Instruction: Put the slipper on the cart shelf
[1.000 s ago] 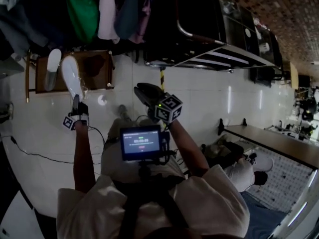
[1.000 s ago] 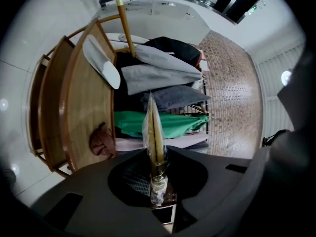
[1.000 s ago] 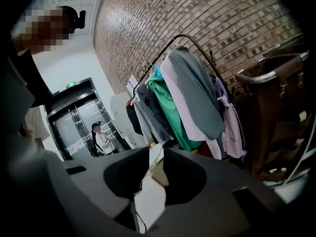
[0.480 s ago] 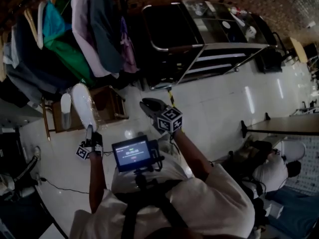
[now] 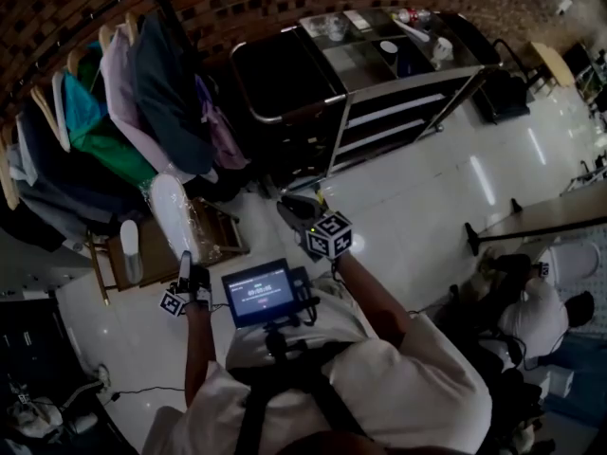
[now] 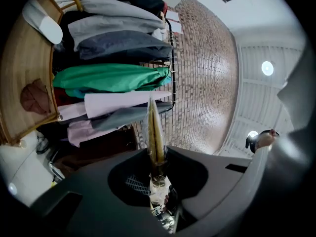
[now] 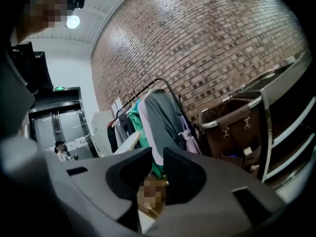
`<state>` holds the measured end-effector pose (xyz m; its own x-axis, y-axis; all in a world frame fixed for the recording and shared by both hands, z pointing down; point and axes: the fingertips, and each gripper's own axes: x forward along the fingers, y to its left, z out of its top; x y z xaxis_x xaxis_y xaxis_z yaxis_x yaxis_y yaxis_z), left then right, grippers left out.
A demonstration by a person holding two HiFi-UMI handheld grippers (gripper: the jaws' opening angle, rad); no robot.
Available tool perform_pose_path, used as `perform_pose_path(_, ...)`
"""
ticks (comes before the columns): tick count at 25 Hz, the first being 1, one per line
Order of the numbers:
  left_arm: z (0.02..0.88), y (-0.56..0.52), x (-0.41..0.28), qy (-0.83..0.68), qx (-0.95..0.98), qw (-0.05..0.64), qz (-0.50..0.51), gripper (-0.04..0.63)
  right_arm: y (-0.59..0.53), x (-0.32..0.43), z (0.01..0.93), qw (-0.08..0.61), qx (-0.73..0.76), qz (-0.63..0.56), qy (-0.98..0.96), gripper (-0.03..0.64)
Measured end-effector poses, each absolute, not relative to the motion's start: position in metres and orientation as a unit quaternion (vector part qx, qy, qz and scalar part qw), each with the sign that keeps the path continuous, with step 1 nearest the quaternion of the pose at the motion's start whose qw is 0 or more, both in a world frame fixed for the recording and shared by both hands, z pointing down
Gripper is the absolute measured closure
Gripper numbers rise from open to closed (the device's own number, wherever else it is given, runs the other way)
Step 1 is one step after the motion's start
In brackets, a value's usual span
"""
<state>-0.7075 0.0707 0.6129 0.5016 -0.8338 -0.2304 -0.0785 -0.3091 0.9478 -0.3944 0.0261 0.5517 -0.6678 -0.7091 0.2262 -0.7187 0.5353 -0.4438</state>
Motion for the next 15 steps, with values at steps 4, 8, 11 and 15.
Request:
perform_pose_path(4, 0.602, 0.064, -0.659, -0.301, 0.720, 0.497, -0.379, 0.537, 0.028, -0.340, 0.544, 0.003, 0.429, 0.255, -0.867, 0.532)
perform_pose_path(8, 0.590, 0.062, -0.603, -0.275, 0.729, 0.503, -0.374, 0.537, 0.038, -0.274, 0.550, -0.008, 0.459, 0.264, -0.849, 0.532)
perform_pose_path(11, 0.586, 0.059, -0.563, -0.260, 0.737, 0.509, -0.361, 0.537, 0.049, -0.227, 0.546, -0.012, 0.480, 0.261, -0.837, 0.534)
perform_pose_path(15, 0.577, 0.053, -0.517, -0.246, 0.753, 0.508, -0.338, 0.537, 0.058, -0.174, 0.543, -0.023, 0.506, 0.259, -0.823, 0.534)
